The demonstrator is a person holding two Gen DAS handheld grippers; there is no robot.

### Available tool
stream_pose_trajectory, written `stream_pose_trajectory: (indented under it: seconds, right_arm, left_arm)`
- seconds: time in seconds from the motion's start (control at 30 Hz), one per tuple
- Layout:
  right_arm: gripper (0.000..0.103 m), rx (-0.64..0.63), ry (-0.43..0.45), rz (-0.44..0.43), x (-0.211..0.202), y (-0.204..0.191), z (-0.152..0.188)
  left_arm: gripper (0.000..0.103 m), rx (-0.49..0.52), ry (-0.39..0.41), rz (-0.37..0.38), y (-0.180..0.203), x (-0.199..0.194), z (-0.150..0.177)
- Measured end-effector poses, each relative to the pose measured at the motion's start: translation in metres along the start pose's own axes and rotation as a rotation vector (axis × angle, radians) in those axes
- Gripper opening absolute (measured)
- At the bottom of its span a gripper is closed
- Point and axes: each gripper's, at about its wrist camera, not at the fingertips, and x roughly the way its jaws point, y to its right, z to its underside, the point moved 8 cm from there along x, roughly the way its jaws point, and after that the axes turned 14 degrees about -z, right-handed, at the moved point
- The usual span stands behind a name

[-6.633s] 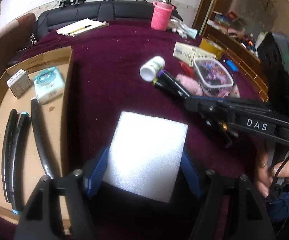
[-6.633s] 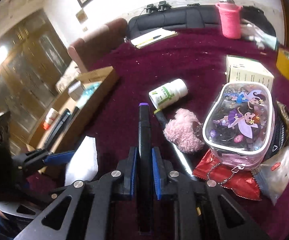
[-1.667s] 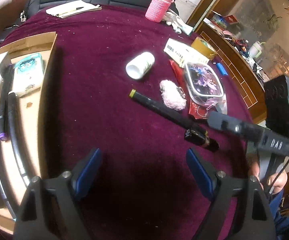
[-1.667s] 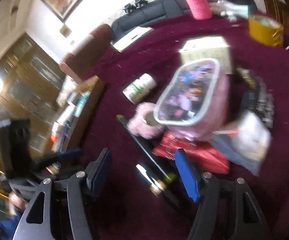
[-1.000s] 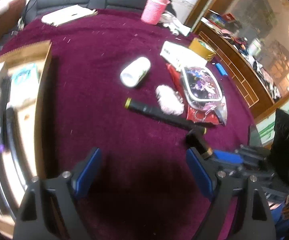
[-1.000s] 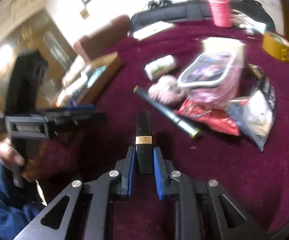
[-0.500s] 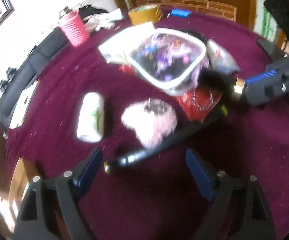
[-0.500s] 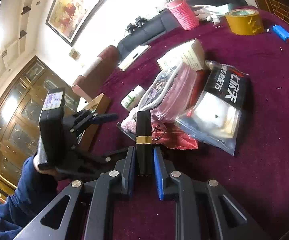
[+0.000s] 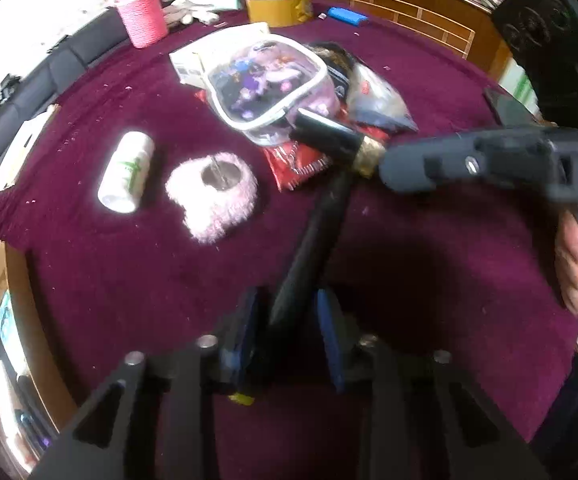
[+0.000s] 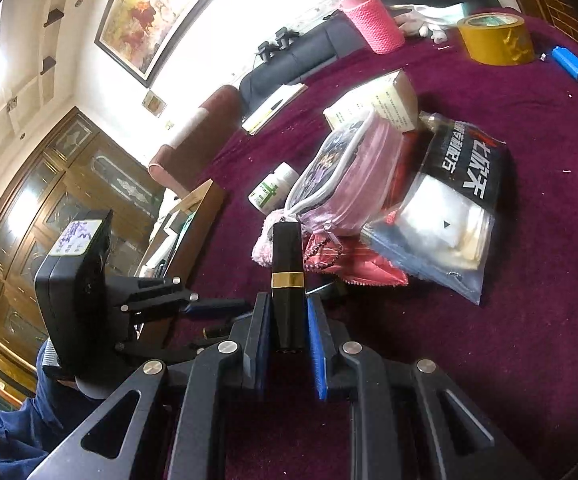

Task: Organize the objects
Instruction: 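Grasp a black marker with the left gripper while the right gripper grasps a gold-banded black marker, then lower both held markers into the cardboard tray and open both grippers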

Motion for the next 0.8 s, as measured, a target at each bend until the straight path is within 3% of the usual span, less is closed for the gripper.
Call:
stream_pose_trajectory:
  seconds: [0.07,0.1,0.13,0.2,0.3,0.53,0.8]
  right_arm:
    - [0.020,-0.001,0.000,0.003,0.000,0.000,-0.001]
    - [0.020,-0.001,0.001,0.006,0.000,0.001,-0.001]
    - [0.020,-0.002,0.001,0.007,0.000,0.001,-0.002]
    - [0.020,-0.003,0.001,0.012,0.001,0.001,-0.003]
    - [0.020,-0.012,-0.004,0.011,0.002,0.000,-0.002]
    - [0.020,-0.029,-0.013,0.001,0.005,-0.005,0.000]
    - [0.020,-0.027,-0.001,-0.007,0.003,-0.002,-0.003]
  left_arm:
    - [0.058,-0.007,0.012,-0.028,0.000,0.003,-0.006]
    - [0.055,-0.016,0.019,-0.018,0.002,0.003,-0.006]
    - [0.049,-0.027,0.027,-0.002,0.004,0.002,-0.007]
    - [0.020,-0.043,0.031,0.042,0.012,-0.003,-0.006]
    - [0.017,-0.063,0.038,0.008,0.016,-0.009,0.001]
    - [0.014,-0.271,0.035,0.112,-0.004,-0.026,0.040]
    - [0.014,-0.427,0.141,0.166,-0.041,-0.055,0.048]
